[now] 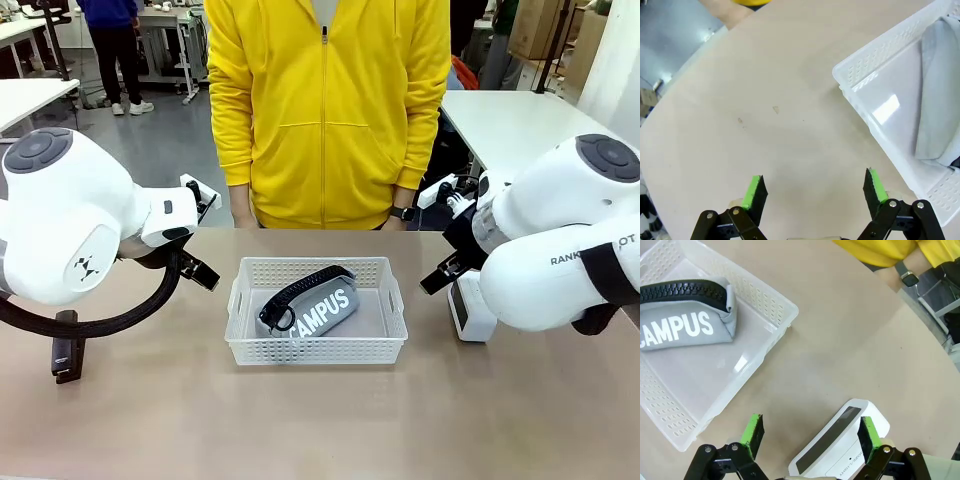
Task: Efficiently arrange items inside the basket to fit them all.
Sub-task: Pick up the Digital clock and place it inside the Organizing basket.
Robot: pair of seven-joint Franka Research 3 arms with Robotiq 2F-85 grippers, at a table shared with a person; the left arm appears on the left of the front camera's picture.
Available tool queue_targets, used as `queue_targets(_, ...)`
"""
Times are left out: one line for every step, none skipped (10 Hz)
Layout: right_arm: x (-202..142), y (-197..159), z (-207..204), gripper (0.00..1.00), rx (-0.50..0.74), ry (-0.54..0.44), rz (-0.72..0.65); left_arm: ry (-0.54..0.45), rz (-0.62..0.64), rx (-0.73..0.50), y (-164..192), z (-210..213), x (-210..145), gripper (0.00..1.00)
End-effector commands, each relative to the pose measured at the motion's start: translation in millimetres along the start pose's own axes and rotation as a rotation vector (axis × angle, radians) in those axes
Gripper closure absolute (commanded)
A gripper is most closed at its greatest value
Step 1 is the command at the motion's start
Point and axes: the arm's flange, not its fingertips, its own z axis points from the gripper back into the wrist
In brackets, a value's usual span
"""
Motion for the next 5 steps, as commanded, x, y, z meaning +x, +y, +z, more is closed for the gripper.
queue_targets(0.0, -0.1, 0.1, 0.0, 0.0, 0.0, -0.001, 0.0, -0.001, 0.0, -0.1, 0.1, 0.1, 0.0)
queue_targets(0.0, -0.1, 0.1, 0.0, 0.0, 0.0, -0.001, 0.0, -0.001, 0.0, -0.1, 0.1, 0.1, 0.0)
queue_targets(0.0, -0.1, 0.1, 0.0, 0.0, 0.0, -0.001, 0.0, -0.001, 0.0, -0.1, 0.1, 0.1, 0.0)
queue_targets(0.0, -0.1, 0.1, 0.0, 0.0, 0.0, -0.001, 0.0, -0.001, 0.0, -0.1, 0.1, 0.1, 0.0)
queue_targets(0.0, -0.1, 0.1, 0.0, 0.0, 0.0, -0.001, 0.0, -0.001, 0.0, -0.1, 0.1, 0.1, 0.0)
